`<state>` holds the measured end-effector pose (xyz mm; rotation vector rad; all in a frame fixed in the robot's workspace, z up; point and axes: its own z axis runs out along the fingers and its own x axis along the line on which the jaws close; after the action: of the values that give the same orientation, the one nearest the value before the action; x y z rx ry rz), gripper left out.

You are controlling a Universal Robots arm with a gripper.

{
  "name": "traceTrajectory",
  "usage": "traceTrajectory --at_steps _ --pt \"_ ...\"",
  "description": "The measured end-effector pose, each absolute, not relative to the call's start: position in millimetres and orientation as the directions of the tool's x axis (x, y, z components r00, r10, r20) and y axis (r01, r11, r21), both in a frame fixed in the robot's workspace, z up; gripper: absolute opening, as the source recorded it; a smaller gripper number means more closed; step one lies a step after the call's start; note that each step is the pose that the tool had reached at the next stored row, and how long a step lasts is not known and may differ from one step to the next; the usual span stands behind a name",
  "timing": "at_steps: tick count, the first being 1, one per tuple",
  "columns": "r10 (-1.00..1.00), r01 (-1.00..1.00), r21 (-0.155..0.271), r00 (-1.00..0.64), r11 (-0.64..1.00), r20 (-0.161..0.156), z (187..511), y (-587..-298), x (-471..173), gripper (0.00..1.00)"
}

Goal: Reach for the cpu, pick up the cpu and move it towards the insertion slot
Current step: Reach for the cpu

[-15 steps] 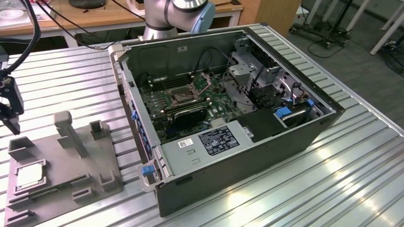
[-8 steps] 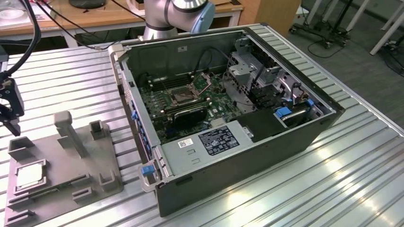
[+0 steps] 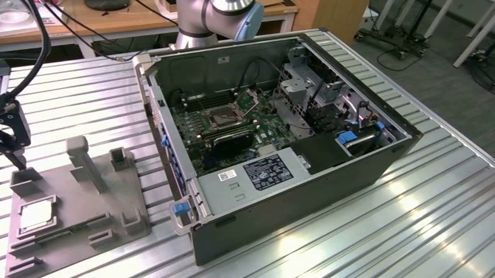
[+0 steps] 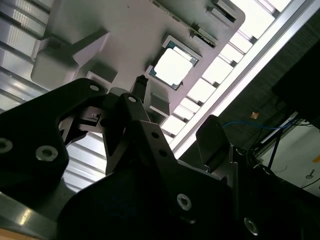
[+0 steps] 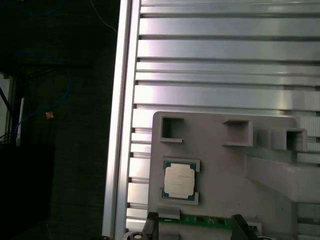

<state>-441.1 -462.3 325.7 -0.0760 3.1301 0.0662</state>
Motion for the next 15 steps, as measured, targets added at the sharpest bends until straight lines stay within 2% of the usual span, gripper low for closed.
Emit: traceTrajectory --at_steps 15 --pt "-0.048 -0.049 0.042 -0.999 0.998 -0.011 325.0 -463.0 -441.3 0.67"
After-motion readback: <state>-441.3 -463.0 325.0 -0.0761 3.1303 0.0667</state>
